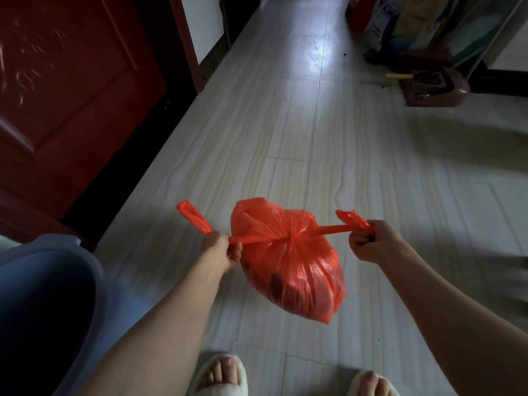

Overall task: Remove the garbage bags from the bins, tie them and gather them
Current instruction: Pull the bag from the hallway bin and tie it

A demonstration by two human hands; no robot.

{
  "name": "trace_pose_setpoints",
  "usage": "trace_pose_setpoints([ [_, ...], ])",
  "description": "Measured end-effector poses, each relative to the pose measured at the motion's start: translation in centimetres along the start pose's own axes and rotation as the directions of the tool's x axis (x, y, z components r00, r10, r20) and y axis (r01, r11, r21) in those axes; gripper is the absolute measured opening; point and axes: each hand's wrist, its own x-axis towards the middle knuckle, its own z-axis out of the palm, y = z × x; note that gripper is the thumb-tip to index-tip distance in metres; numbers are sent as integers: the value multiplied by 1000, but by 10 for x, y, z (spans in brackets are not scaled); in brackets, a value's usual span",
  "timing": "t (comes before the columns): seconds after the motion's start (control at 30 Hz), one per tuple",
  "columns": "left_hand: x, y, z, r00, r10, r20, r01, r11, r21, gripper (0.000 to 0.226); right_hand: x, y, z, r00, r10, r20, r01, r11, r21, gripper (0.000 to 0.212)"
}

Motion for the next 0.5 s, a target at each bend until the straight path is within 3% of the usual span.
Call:
trace_pose_setpoints([
  [0.07,5,-1,-6,997,68,-27,-68,997,28,40,-2,0,-4,995,-92,-23,81,952,-296,28],
  [0.17,13,-1,-23,995,102,11,-102,995,2,44,-10,2,-10,991,-74,109,131,653,-746,35],
  [0.27,12,-1,-25,975,98,199,-127,982,139,52,-8,5,-8,964,69,258,180,543,-820,43],
  [0.33,7,-2,-14,939,63,339,-156,955,254,59,-4,14,5,938,146,315,184,561,-807,42],
  [0.4,0,-3,-3,911,-14,412,-128,940,315,64,-2,21,16,925,142,351,181,650,-738,43],
  [0.43,-1,-4,0,903,-34,428,-125,933,338,60,0,23,19,926,119,360,175,708,-684,49],
  [0.5,-2,-7,1,858,-20,512,-199,908,368,32,1,27,20,929,90,359,133,824,-551,54],
])
